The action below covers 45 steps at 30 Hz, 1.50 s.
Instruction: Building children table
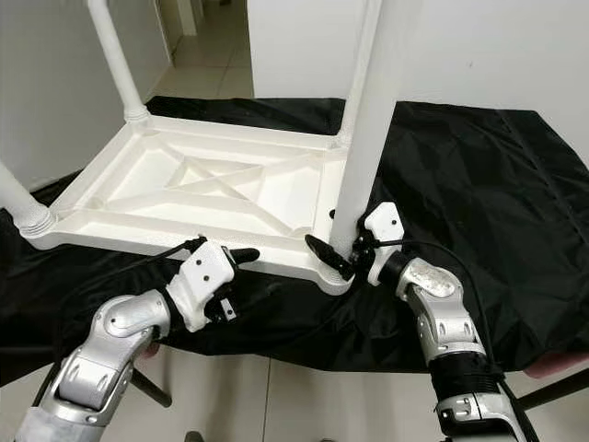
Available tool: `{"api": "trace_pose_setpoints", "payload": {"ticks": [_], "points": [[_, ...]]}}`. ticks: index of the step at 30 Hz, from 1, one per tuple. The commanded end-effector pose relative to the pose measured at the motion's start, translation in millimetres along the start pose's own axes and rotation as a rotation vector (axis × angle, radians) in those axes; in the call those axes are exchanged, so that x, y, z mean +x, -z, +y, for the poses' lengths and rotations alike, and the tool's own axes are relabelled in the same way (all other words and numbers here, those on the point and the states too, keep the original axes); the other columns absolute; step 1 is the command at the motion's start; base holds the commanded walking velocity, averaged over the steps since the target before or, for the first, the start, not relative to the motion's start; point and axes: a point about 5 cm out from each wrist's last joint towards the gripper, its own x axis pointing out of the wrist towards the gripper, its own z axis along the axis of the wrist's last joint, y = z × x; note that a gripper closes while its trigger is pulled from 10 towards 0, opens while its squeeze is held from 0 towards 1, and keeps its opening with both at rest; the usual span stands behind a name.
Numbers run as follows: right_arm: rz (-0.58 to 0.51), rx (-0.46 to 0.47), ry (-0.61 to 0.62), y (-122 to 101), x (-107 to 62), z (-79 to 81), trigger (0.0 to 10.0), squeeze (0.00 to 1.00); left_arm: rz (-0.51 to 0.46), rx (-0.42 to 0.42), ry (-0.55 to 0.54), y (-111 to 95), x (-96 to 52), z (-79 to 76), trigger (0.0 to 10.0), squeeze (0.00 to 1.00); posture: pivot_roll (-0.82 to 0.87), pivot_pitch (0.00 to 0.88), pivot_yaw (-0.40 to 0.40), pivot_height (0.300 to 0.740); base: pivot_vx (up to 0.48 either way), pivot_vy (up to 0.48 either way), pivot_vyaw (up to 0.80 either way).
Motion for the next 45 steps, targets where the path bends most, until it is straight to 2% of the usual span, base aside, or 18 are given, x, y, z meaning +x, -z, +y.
{"api": "trace_pose_setpoints", "payload": {"ticks": [1,6,7,8,9,16,18,20,22,26,28,29,31,33,36,37,42,45], "points": [[0.046,0.022,-0.007,8,-3.1,3.3,0.0,0.00,0.017,-0.005,-0.110,2,-0.1,4.7,10.0,0.00,-0.06,0.102,0.027,0.740,0.000,0.000,0.00],[0.066,0.048,0.013,12,-4.9,6.6,0.0,0.00,0.021,-0.010,-0.108,2,-0.1,3.5,10.0,0.00,-0.06,0.103,0.023,0.740,0.000,0.000,0.00],[0.072,0.048,0.038,12,-5.1,6.9,3.3,0.00,0.021,-0.012,-0.107,2,0.0,2.4,10.0,0.00,-0.06,0.102,0.021,0.740,0.000,0.000,0.00],[0.072,0.048,0.038,12,-5.1,6.9,3.3,0.00,0.021,-0.012,-0.107,2,0.0,2.4,10.0,0.00,-0.06,0.102,0.021,0.740,0.000,0.000,0.00],[0.075,0.060,0.061,12,-4.1,8.4,10.0,0.00,0.021,-0.013,-0.108,2,0.4,1.6,10.0,0.00,-0.06,0.098,0.018,0.740,0.000,0.000,0.00],[0.072,0.078,0.158,5,2.1,12.6,10.0,0.00,0.019,-0.023,-0.112,2,2.4,-0.7,10.0,0.00,-0.06,0.090,0.017,0.740,0.000,0.000,0.00],[0.073,0.077,0.270,1,7.3,14.5,10.0,0.00,0.016,-0.029,-0.112,2,4.1,-2.5,10.0,0.00,-0.07,0.083,0.016,0.740,0.000,0.000,0.00],[0.074,0.077,0.300,-1,8.4,14.9,10.0,0.00,0.017,-0.030,-0.112,2,4.4,-2.8,10.0,0.00,-0.07,0.083,0.016,0.740,0.000,0.000,0.00],[0.088,0.157,0.455,-1,13.3,21.0,10.0,0.00,0.015,-0.031,-0.114,2,4.3,-3.1,10.0,0.00,-0.07,0.077,0.012,0.740,0.000,0.000,0.00],[0.109,0.197,0.558,1,14.7,26.1,10.0,0.00,0.014,-0.030,-0.117,2,4.4,-1.9,10.0,0.00,-0.07,0.077,0.012,0.740,0.000,0.000,0.00],[0.122,0.208,0.689,2,20.3,44.1,10.0,0.00,0.012,-0.032,-0.126,2,4.1,0.0,10.0,0.00,-0.06,0.073,0.011,0.740,0.000,0.000,0.00],[0.122,0.208,0.689,2,20.3,44.1,10.0,0.00,0.012,-0.032,-0.126,2,4.1,0.0,10.0,0.00,-0.06,0.073,0.011,0.740,0.000,0.000,0.00],[0.107,0.216,0.747,-2,26.4,57.4,10.0,0.00,0.011,-0.033,-0.130,2,4.1,0.4,10.0,0.00,-0.06,0.071,0.012,0.740,0.000,0.000,0.00],[0.064,0.213,0.707,-9,33.7,65.8,10.0,0.00,0.007,-0.032,-0.131,1,4.9,0.2,10.0,0.00,-0.06,0.069,0.014,0.740,0.000,0.000,0.00],[0.041,0.201,0.697,-14,34.6,66.4,10.0,0.00,0.006,-0.031,-0.131,0,5.4,0.4,10.0,0.00,-0.06,0.070,0.015,0.740,0.000,0.000,0.00],[0.009,0.199,0.684,-18,32.7,63.0,10.0,1.00,0.004,-0.029,-0.134,0,5.9,1.5,10.0,0.00,-0.06,0.073,0.018,0.740,0.000,0.000,0.00],[-0.029,0.194,0.654,-23,27.8,56.0,10.0,1.00,0.001,-0.030,-0.141,-1,6.1,3.2,10.0,0.00,-0.06,0.076,0.019,0.740,0.000,0.000,0.00],[-0.025,0.160,0.542,-19,17.1,38.1,10.0,1.00,0.003,-0.031,-0.134,0,6.7,1.8,10.0,0.00,-0.06,0.067,0.015,0.740,0.000,0.000,0.00]]}}
